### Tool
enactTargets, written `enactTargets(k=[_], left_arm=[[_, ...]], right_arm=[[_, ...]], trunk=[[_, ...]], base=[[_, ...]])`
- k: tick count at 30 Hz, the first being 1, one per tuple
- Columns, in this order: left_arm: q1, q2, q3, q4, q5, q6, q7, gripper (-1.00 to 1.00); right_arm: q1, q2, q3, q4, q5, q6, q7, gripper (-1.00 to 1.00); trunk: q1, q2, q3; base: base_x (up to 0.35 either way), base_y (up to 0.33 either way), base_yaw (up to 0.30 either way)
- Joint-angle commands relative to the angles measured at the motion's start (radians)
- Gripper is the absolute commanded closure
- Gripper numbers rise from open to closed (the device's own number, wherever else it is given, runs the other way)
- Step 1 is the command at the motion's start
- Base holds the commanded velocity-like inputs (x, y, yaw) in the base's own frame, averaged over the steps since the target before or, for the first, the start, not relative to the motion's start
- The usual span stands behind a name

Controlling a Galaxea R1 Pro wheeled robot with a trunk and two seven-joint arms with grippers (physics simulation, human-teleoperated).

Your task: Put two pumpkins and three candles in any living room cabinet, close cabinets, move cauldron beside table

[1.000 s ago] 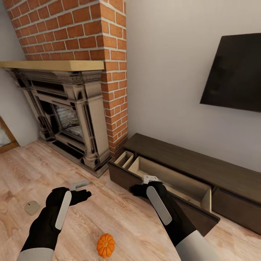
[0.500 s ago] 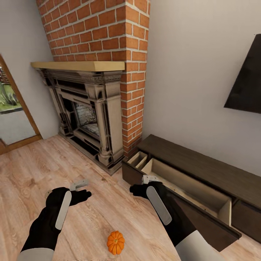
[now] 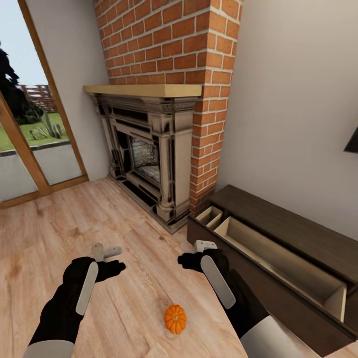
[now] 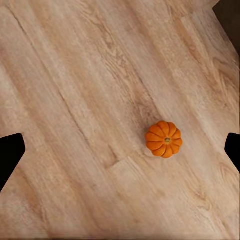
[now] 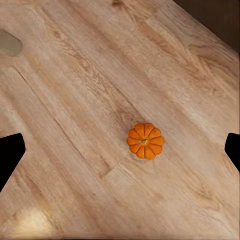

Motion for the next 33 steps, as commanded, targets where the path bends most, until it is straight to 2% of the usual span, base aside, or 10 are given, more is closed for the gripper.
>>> enactTargets(k=[1, 8, 12, 17, 20, 24, 26, 30, 33], left_arm=[[0.0, 0.0, 0.0, 0.0, 0.0, 0.0, 0.0, -1.0], [0.0, -0.001, 0.0, 0.0, 0.0, 0.0, -0.001, -1.0], [0.0, -0.016, 0.001, 0.0, 0.0, 0.0, -0.001, -1.0], [0.0, -0.021, 0.005, 0.0, 0.0, 0.0, -0.002, -1.0], [0.0, -0.021, 0.008, 0.0, 0.0, 0.0, -0.002, -1.0], [0.0, -0.015, 0.012, 0.002, -0.001, 0.0, -0.002, -1.0], [0.0, -0.012, 0.024, 0.006, -0.001, 0.0, -0.002, -1.0], [0.0, -0.012, 0.076, 0.009, -0.002, 0.0, -0.002, -1.0], [0.0, -0.013, 0.087, 0.01, -0.002, 0.0, -0.002, -1.0]], right_arm=[[0.0, 0.0, 0.0, 0.0, 0.0, 0.0, 0.0, -1.0], [0.0, 0.0, 0.0, 0.0, 0.0, 0.001, 0.0, -1.0], [-0.001, 0.0, 0.0, 0.001, 0.0, 0.001, 0.0, -1.0], [-0.001, 0.0, 0.0, 0.0, 0.0, 0.001, 0.0, -1.0], [0.0, 0.0, 0.006, 0.0, 0.0, 0.001, 0.0, -1.0], [0.0, 0.0, 0.034, 0.0, 0.002, 0.0, -0.001, -1.0], [0.0, 0.0, 0.038, 0.0, 0.003, 0.0, -0.001, -1.0], [0.0, 0.0, 0.041, 0.0, 0.003, 0.0, -0.001, -1.0], [0.0, 0.0, 0.041, 0.0, 0.003, 0.0, -0.001, -1.0]], trunk=[[0.0, 0.0, 0.0], [0.0, 0.0, 0.0], [0.0, 0.0, 0.0], [0.0, 0.0, 0.0], [-0.012, 0.021, 0.009], [-0.027, 0.049, 0.022], [-0.035, 0.063, 0.028], [-0.05, 0.091, 0.041], [-0.061, 0.112, 0.05]], base=[[-0.022, 0.025, 0.283], [-0.005, 0.006, 0.285], [0.0, 0.0, 0.287], [0.0, 0.0, 0.287], [0.0, 0.0, 0.287], [0.0, 0.0, 0.287], [0.0, 0.0, 0.287], [0.0, 0.0, 0.287], [0.0, 0.0, 0.287]])
